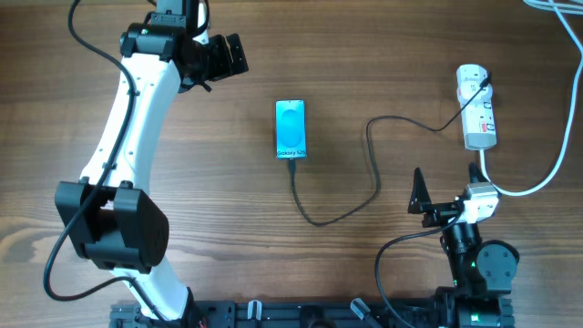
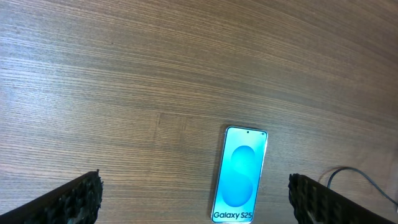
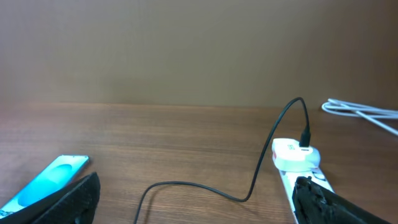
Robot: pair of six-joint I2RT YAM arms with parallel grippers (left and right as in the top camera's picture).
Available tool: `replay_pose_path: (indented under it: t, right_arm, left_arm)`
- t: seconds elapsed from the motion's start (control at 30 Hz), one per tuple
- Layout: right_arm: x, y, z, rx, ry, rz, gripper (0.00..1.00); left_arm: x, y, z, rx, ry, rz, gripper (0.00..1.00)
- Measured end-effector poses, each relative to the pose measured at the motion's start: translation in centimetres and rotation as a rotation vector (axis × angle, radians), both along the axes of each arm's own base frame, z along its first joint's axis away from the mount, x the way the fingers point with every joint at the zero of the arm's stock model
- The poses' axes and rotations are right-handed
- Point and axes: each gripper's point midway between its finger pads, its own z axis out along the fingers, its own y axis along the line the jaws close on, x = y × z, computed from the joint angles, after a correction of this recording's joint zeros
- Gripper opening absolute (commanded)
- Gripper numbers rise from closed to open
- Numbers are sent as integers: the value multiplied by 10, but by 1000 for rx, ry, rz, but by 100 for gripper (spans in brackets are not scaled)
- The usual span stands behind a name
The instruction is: Plug charger to phone and switch on socket
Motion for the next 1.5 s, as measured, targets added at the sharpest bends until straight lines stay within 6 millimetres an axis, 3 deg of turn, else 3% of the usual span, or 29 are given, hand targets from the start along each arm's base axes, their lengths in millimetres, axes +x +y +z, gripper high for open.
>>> replay_pose_path:
  t: [1.1,1.33,1.43,1.5]
  right_arm:
    - [0,0,0,15,1,0,100]
    - [0,0,0,15,1,0,100]
    - [0,0,0,15,1,0,100]
    - [0,0,0,15,0,0,100]
  left_arm:
    - [-1,0,0,1,4,0,100]
    - [-28,8,-16,52,122,8,100]
    - [-31,10,-31,82,98,-3,100]
    - [-44,13,-44,92,70,-19,100]
